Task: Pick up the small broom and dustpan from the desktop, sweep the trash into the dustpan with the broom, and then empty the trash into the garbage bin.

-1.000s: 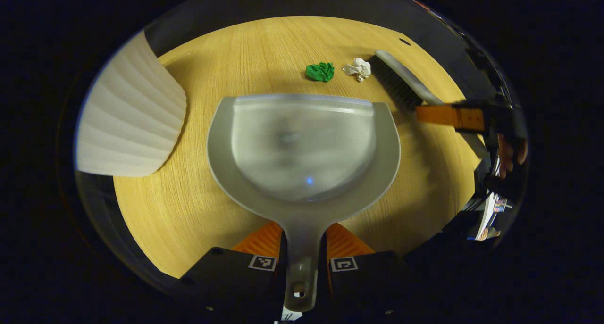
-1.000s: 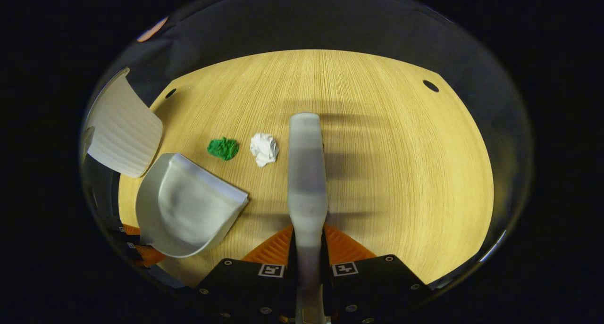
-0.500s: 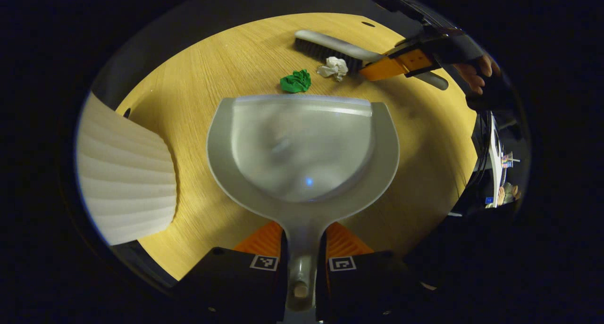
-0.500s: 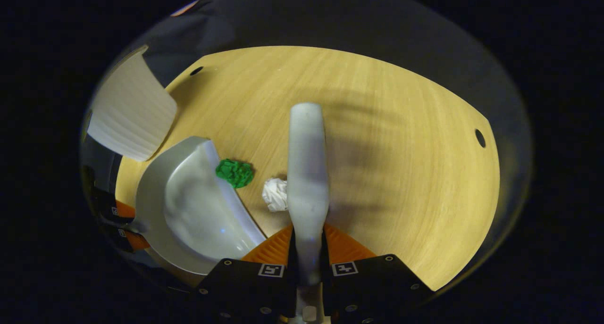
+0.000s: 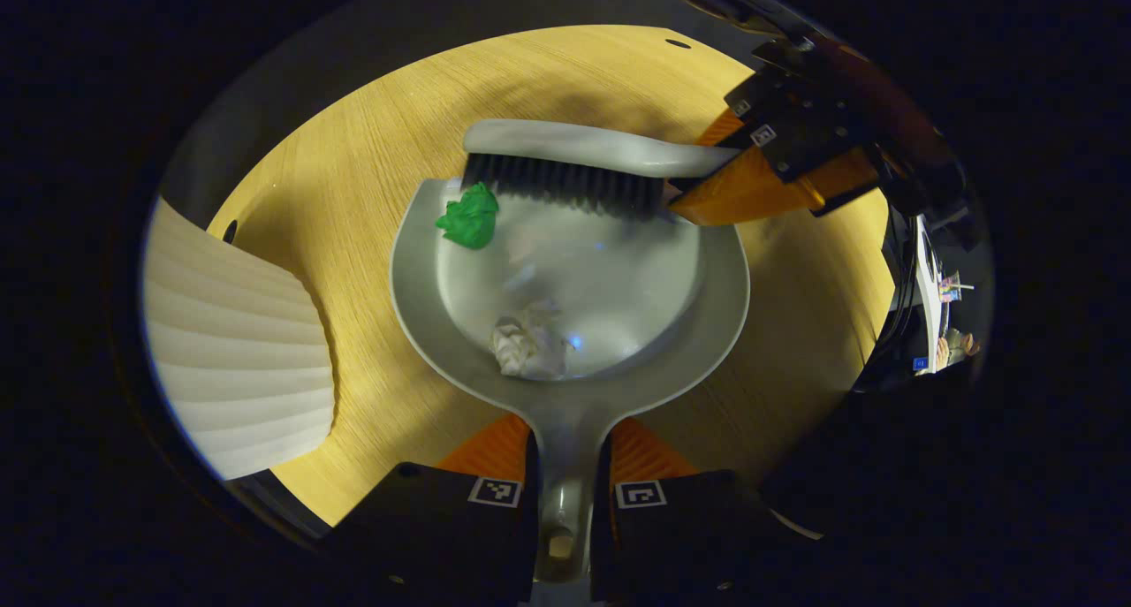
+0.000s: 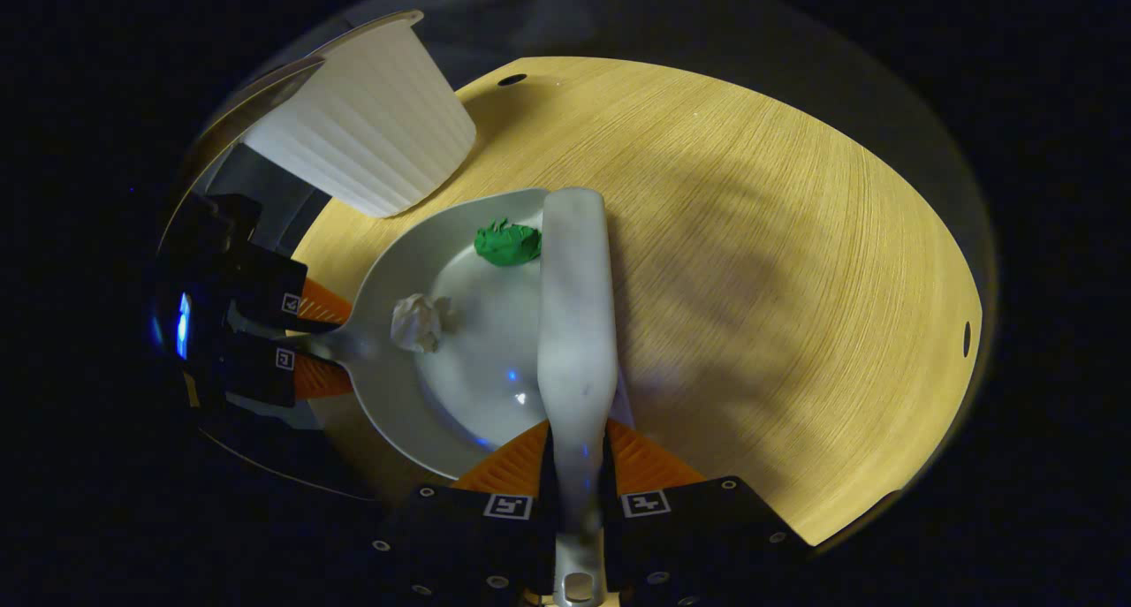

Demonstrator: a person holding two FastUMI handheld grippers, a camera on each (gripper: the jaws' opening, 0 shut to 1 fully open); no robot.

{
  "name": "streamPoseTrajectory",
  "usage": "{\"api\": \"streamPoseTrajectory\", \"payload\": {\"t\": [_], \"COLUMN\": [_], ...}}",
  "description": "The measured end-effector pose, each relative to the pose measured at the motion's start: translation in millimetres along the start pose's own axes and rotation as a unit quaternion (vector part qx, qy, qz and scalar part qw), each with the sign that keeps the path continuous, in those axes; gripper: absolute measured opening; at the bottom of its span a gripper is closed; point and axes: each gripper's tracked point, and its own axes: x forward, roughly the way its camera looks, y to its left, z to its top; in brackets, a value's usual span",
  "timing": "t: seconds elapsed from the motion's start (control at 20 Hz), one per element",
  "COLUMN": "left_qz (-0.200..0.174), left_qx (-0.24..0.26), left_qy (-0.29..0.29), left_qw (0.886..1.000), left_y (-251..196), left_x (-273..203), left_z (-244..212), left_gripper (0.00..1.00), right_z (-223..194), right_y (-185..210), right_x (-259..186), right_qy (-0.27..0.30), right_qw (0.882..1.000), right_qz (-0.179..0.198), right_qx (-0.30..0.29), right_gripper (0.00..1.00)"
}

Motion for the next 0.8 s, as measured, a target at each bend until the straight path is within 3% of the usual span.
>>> {"api": "streamPoseTrajectory", "payload": {"t": [0.15, 0.35, 0.65, 0.8], "left_qz": [-0.003, -0.005, -0.005, 0.001], "left_qx": [-0.018, -0.058, -0.12, -0.141], "left_qy": [-0.006, -0.017, -0.035, -0.057], "left_qw": [1.0, 0.998, 0.992, 0.988], "left_y": [-0.6, -8.9, -20.5, -25.1], "left_x": [-0.2, -0.1, 0.9, 4.9], "left_z": [0.4, 1.1, 8.9, 16.6], "left_gripper": [0.25, 0.25, 0.25, 0.24], "right_z": [10.7, 9.9, -7.2, -27.0], "right_y": [-13.4, -39.4, -88.2, -91.0], "right_x": [-5.4, -20.0, -22.9, -26.6], "right_qy": [-0.014, -0.056, -0.083, -0.09], "right_qw": [1.0, 0.994, 0.974, 0.965], "right_qz": [-0.012, -0.048, -0.107, -0.102], "right_qx": [0.009, 0.078, 0.182, 0.222], "right_gripper": [0.22, 0.22, 0.22, 0.22]}}
